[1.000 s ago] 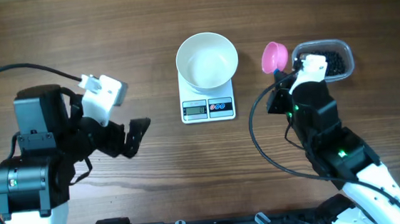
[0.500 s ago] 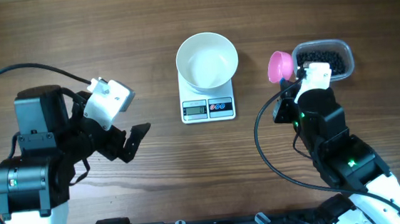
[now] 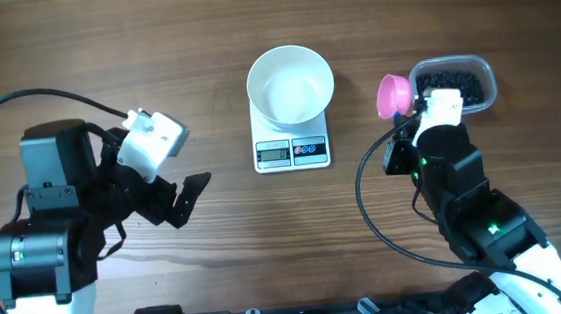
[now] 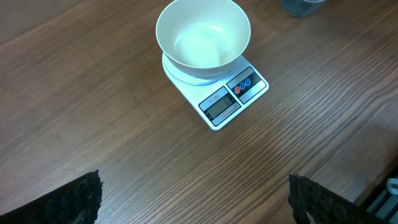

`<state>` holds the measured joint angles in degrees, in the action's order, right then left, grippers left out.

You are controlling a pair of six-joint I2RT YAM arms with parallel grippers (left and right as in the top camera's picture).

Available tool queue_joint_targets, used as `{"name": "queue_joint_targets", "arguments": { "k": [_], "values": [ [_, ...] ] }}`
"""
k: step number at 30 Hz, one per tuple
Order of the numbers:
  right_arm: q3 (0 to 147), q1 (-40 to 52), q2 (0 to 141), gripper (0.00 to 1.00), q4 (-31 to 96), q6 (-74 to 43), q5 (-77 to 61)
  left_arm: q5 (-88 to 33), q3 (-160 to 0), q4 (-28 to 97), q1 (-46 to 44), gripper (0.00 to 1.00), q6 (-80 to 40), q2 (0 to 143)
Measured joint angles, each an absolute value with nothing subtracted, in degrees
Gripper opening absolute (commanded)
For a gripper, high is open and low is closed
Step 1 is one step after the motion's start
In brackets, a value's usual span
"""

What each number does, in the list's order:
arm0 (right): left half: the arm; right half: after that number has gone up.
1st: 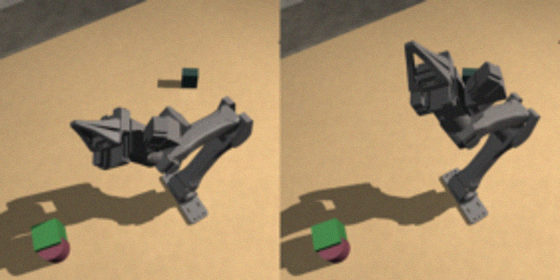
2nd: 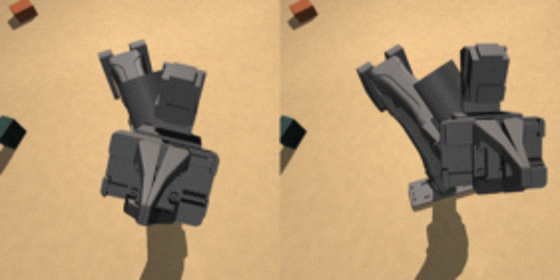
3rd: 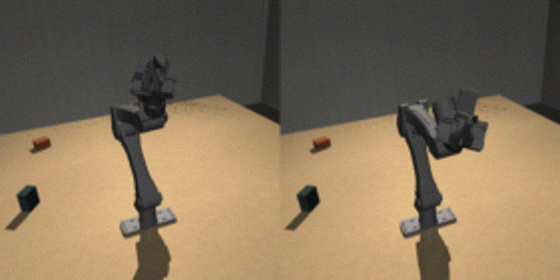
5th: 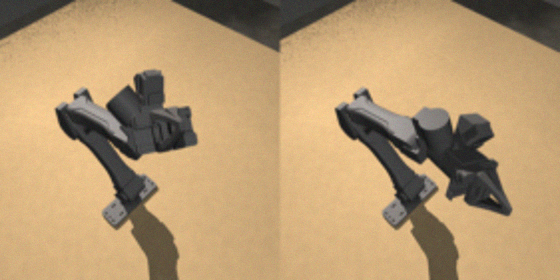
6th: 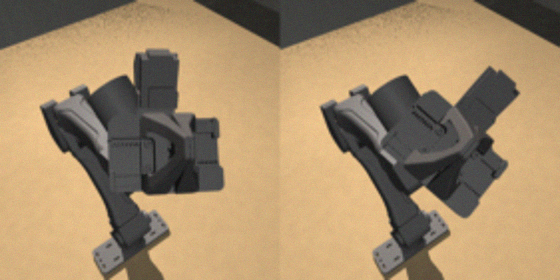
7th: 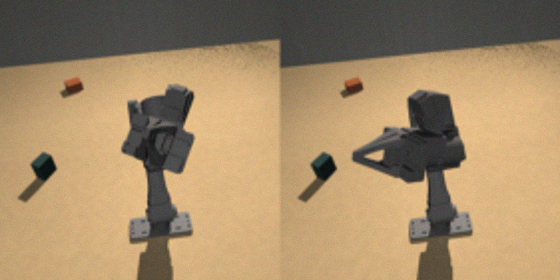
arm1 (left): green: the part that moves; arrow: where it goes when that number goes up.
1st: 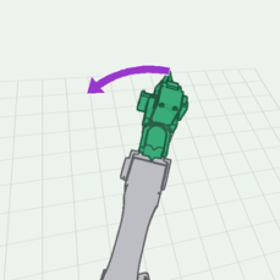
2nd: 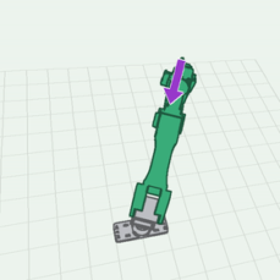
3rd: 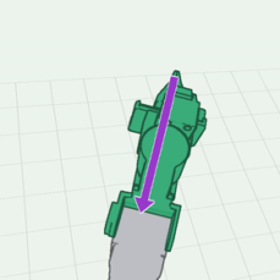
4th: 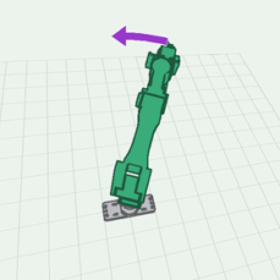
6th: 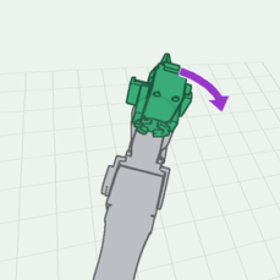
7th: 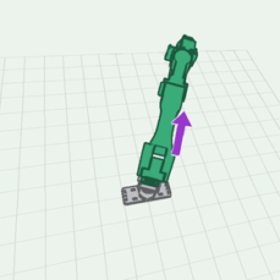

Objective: Scoop item into bowl and weigh 150g on scale

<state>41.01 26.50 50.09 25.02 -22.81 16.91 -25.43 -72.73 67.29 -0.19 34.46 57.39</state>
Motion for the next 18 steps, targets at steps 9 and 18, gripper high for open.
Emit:
{"name": "queue_joint_targets", "arguments": {
  "k": [9, 18],
  "values": [
    [50.15, 26.50, 48.07, 0.04, 44.31, -18.74, 16.71, -25.43, -72.73, 67.26, -0.19, 1.00, 34.46, 57.39],
    [52.23, 26.50, 47.55, 0.04, 59.20, -29.19, 16.60, -25.43, -72.77, 67.26, -0.19, 1.00, 34.46, 57.43]
  ]
}}
